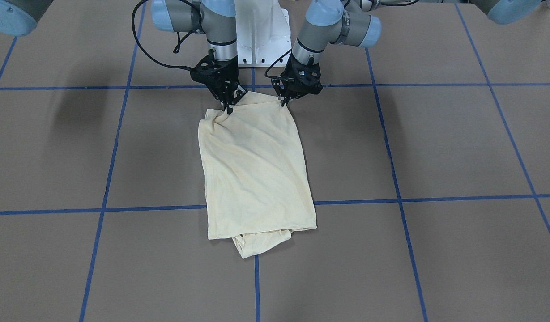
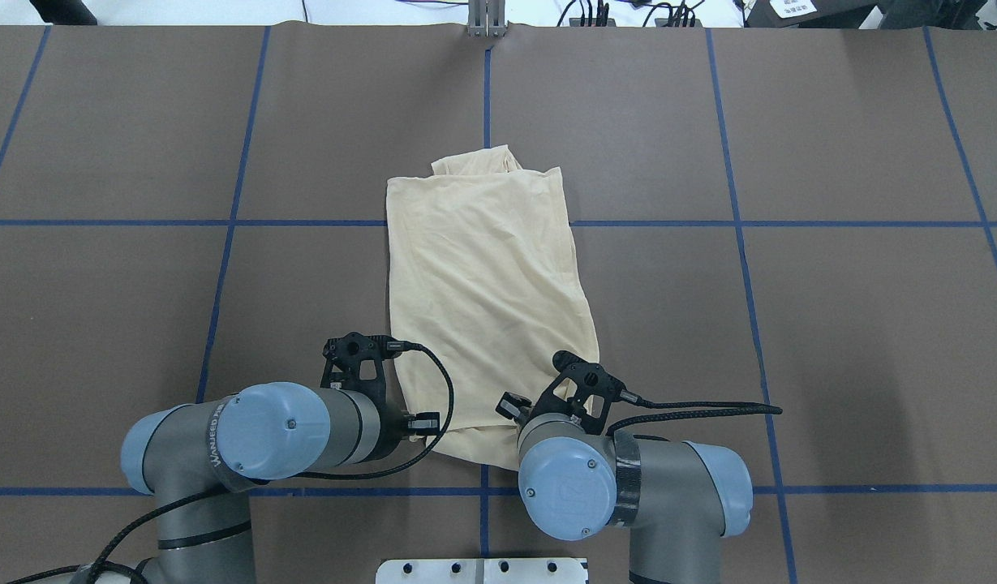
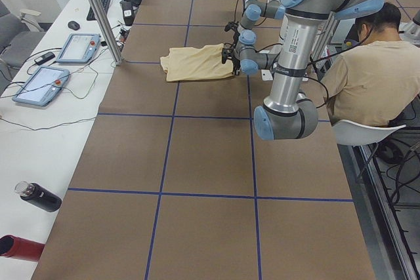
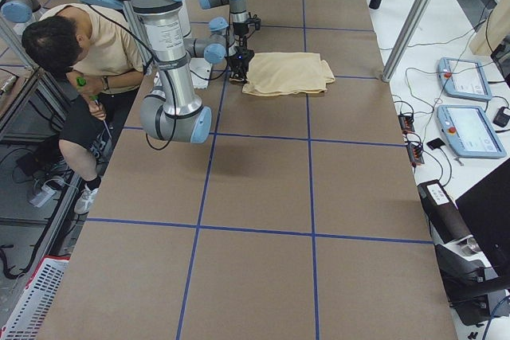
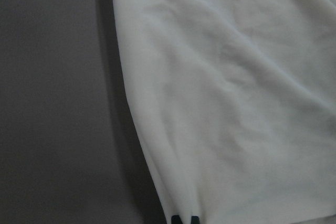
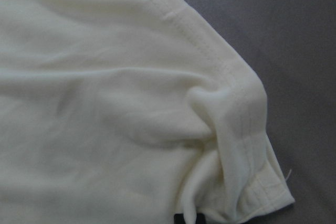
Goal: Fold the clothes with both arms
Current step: 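Grasp the shirt's near edge with both grippers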
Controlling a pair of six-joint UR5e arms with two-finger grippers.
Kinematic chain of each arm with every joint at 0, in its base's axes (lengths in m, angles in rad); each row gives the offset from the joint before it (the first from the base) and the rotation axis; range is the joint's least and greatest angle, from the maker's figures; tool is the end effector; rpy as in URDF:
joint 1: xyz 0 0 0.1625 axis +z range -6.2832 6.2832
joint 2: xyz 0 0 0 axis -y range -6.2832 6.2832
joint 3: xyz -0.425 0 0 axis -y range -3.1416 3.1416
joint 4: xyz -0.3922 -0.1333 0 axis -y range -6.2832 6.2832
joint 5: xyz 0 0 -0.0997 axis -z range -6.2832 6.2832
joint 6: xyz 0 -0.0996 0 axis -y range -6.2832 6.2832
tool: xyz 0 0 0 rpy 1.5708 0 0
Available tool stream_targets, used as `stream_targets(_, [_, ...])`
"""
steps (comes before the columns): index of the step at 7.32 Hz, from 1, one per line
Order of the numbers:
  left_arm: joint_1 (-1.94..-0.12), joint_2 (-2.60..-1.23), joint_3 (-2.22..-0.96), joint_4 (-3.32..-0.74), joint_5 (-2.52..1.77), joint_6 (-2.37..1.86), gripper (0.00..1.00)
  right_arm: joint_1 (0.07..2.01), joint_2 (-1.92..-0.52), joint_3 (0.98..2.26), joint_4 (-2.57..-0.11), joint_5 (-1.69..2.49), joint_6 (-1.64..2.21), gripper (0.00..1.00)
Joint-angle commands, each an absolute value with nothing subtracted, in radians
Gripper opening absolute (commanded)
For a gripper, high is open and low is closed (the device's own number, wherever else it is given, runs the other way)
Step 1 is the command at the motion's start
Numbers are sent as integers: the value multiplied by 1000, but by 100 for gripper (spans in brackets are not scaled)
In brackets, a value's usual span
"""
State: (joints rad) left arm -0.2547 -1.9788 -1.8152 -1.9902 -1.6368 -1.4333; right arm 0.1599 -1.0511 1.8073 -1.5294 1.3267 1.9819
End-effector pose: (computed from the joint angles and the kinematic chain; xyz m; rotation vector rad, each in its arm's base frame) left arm 0.5635 -0.2777 0.2745 0.1504 1.0627 -0.0704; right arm -0.6020 -0.2565 0.2584 0.1321 -0.8308 0.6349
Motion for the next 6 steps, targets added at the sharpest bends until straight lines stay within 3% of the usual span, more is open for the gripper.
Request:
stream_targets(1, [-255,-1979,-1816,-1990,-1637,-1433,0,173,-1060,1844,-1531,1330,1959,0])
stream_targets(4, [-252,-1962,-1934,-1987,-1641,-1433,0,119,-1130,2027,-1586,1325,1959,0])
stream_targets(6, [-181,-1945,-2131,-1850,-1641,-1443,0,-18,-1178,2205,-1690,1220,1973,0])
